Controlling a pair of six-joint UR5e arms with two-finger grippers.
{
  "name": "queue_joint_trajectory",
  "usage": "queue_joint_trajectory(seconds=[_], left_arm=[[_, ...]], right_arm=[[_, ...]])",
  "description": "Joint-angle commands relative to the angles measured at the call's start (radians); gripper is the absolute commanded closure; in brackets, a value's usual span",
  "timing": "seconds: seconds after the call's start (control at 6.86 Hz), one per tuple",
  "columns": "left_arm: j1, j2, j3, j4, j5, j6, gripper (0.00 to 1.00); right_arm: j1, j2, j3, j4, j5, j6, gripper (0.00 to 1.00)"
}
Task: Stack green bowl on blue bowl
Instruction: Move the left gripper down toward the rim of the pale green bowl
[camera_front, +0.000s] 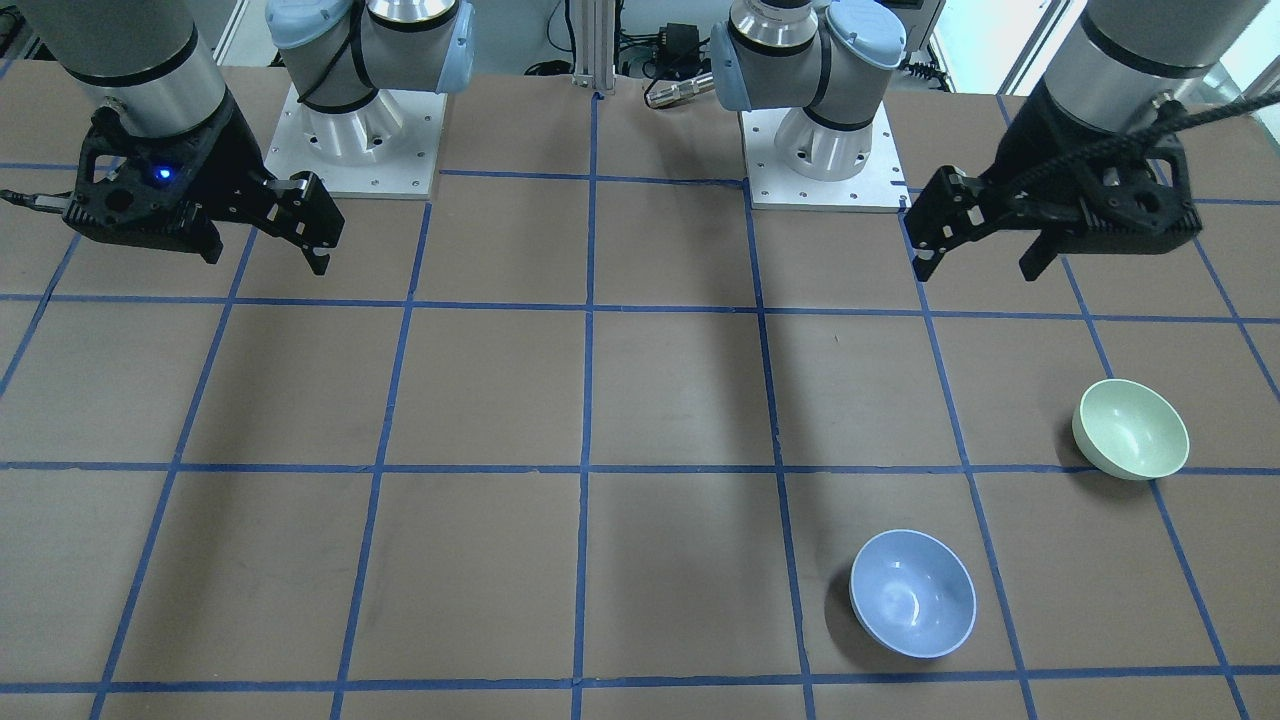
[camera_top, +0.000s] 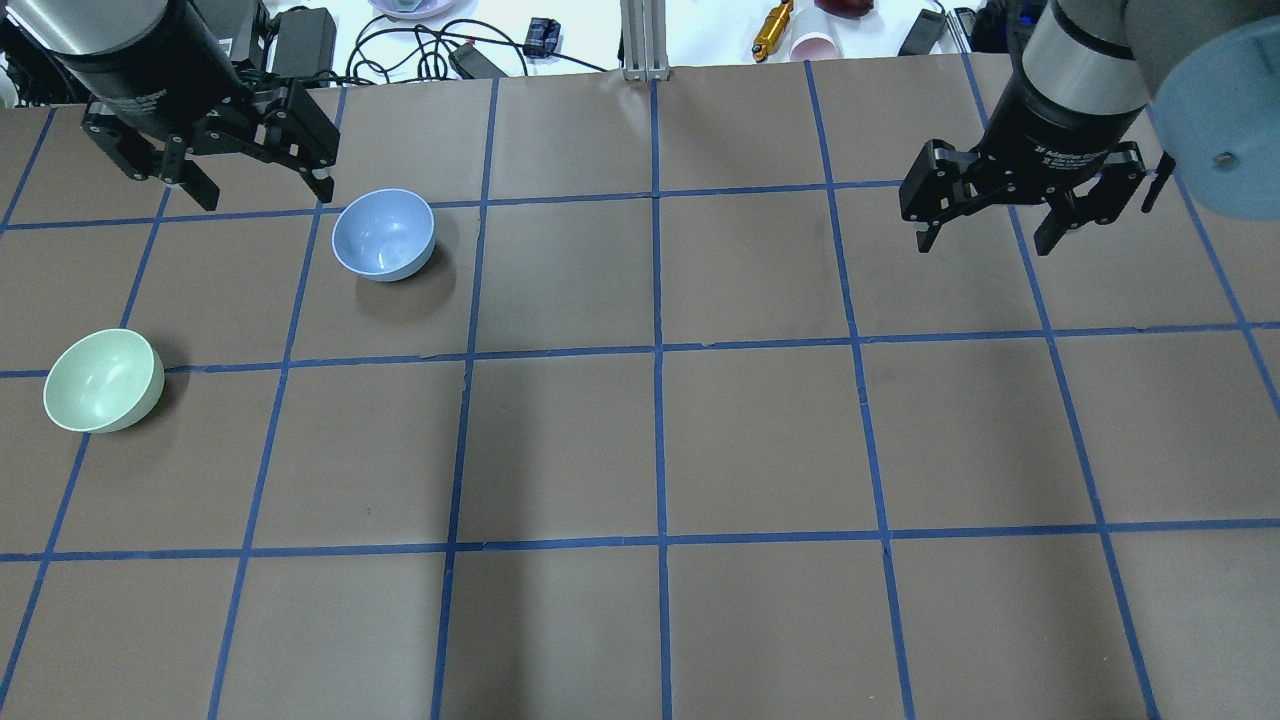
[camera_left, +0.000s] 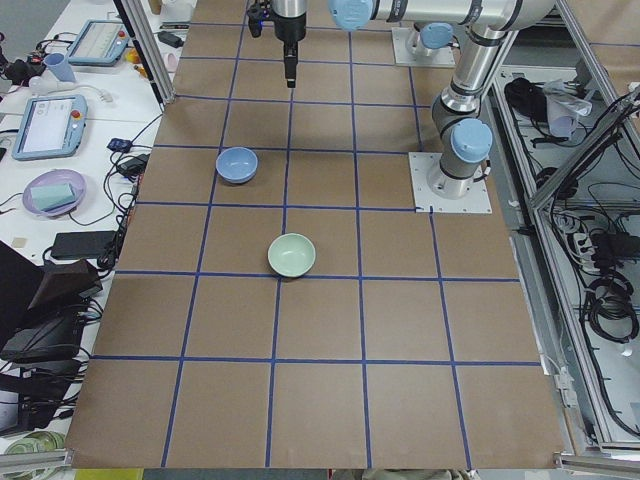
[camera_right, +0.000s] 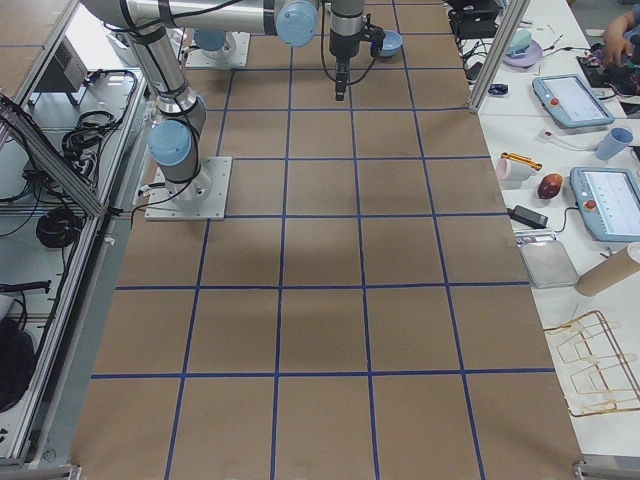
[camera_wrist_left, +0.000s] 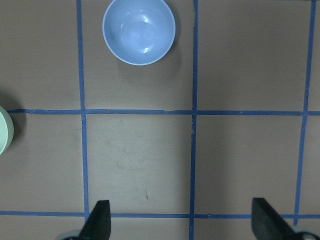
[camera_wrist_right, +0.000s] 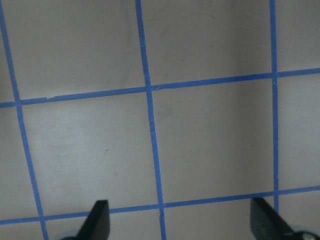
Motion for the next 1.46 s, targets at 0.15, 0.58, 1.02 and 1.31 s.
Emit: queue_joint_trajectory(seconds=[0.15,0.58,1.02,1.31], left_arm=[[0.241,-0.022,-0.105,0.024,-0.008,0.279,0.00],[0.417,-0.072,-0.184,0.176,-0.011,0.433,0.00],[0.522,-0.193,-0.187,0.317,-0.011,0.552,0.00],[0.609,-0.278,-0.187,0.415,-0.013,0.632,0.00]], right_arm=[[0.000,0.000,0.000,0.000,0.000,0.000,0.00],[0.000,0.000,0.000,0.000,0.000,0.000,0.00],[0.000,0.000,0.001,0.000,0.000,0.000,0.00],[0.000,0.000,0.000,0.000,0.000,0.000,0.00]])
